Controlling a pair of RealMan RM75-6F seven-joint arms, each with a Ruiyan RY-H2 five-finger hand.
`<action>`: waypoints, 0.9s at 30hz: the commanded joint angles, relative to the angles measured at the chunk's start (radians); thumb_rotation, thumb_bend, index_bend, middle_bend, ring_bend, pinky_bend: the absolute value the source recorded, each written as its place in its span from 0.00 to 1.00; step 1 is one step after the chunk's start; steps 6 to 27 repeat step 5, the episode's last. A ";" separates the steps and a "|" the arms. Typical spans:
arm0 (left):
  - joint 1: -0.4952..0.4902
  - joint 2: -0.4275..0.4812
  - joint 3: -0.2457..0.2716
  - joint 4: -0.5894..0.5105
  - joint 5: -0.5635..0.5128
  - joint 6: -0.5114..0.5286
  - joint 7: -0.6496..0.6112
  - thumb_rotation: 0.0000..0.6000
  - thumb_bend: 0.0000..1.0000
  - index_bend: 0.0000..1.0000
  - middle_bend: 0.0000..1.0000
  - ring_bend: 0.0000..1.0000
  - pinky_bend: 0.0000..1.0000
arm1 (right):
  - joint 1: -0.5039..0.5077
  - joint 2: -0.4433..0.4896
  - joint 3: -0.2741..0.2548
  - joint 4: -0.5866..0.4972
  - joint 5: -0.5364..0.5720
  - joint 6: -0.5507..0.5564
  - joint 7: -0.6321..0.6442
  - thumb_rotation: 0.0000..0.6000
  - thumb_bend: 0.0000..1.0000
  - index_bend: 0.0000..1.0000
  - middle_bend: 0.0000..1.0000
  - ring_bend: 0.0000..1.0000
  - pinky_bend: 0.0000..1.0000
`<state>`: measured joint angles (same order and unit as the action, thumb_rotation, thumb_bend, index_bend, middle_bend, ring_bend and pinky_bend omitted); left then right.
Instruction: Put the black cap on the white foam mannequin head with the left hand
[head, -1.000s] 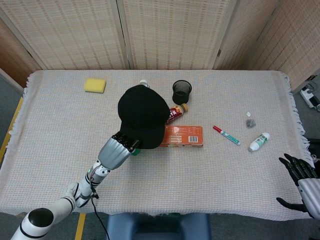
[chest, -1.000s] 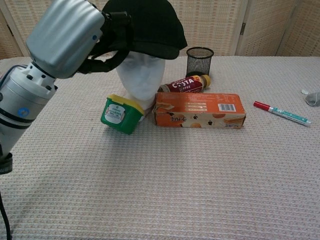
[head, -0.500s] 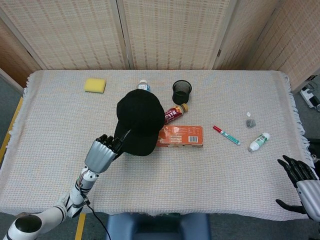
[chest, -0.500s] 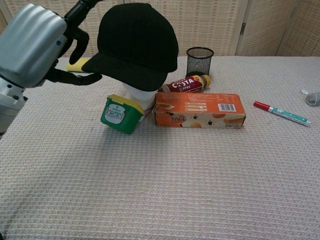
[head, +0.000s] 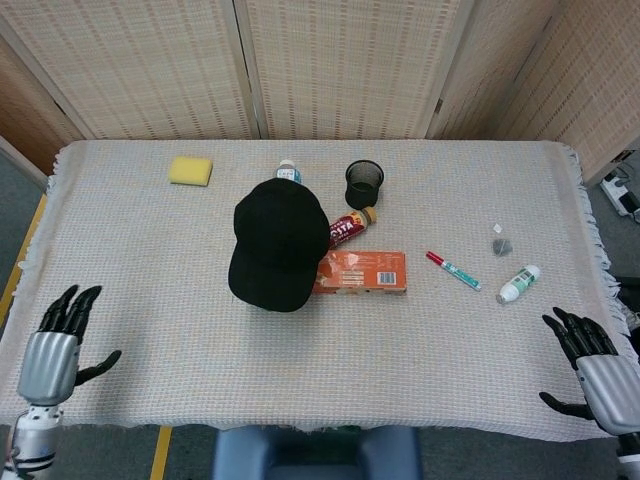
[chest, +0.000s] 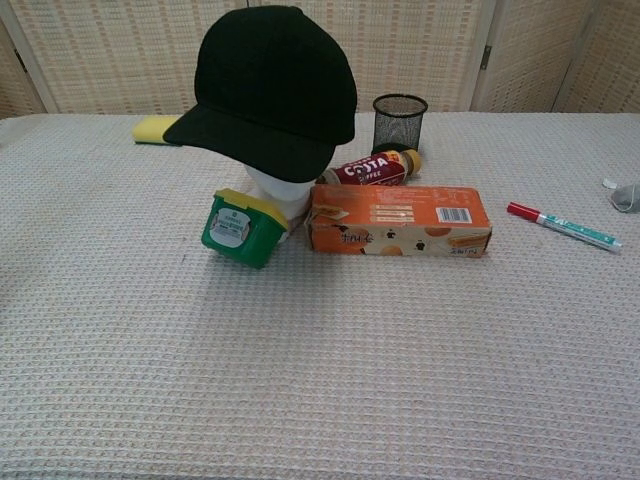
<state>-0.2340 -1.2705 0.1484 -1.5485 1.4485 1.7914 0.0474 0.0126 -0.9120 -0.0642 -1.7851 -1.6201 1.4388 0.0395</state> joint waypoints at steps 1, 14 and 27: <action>0.077 0.140 0.042 -0.106 -0.049 -0.034 -0.015 1.00 0.07 0.09 0.12 0.01 0.12 | 0.004 -0.035 0.007 0.007 0.013 -0.011 -0.049 1.00 0.07 0.00 0.00 0.00 0.00; 0.099 0.155 0.003 -0.125 -0.086 -0.038 0.036 1.00 0.07 0.09 0.12 0.00 0.11 | 0.011 -0.053 0.008 0.003 0.038 -0.038 -0.095 1.00 0.07 0.00 0.00 0.00 0.00; 0.099 0.155 0.003 -0.125 -0.086 -0.038 0.036 1.00 0.07 0.09 0.12 0.00 0.11 | 0.011 -0.053 0.008 0.003 0.038 -0.038 -0.095 1.00 0.07 0.00 0.00 0.00 0.00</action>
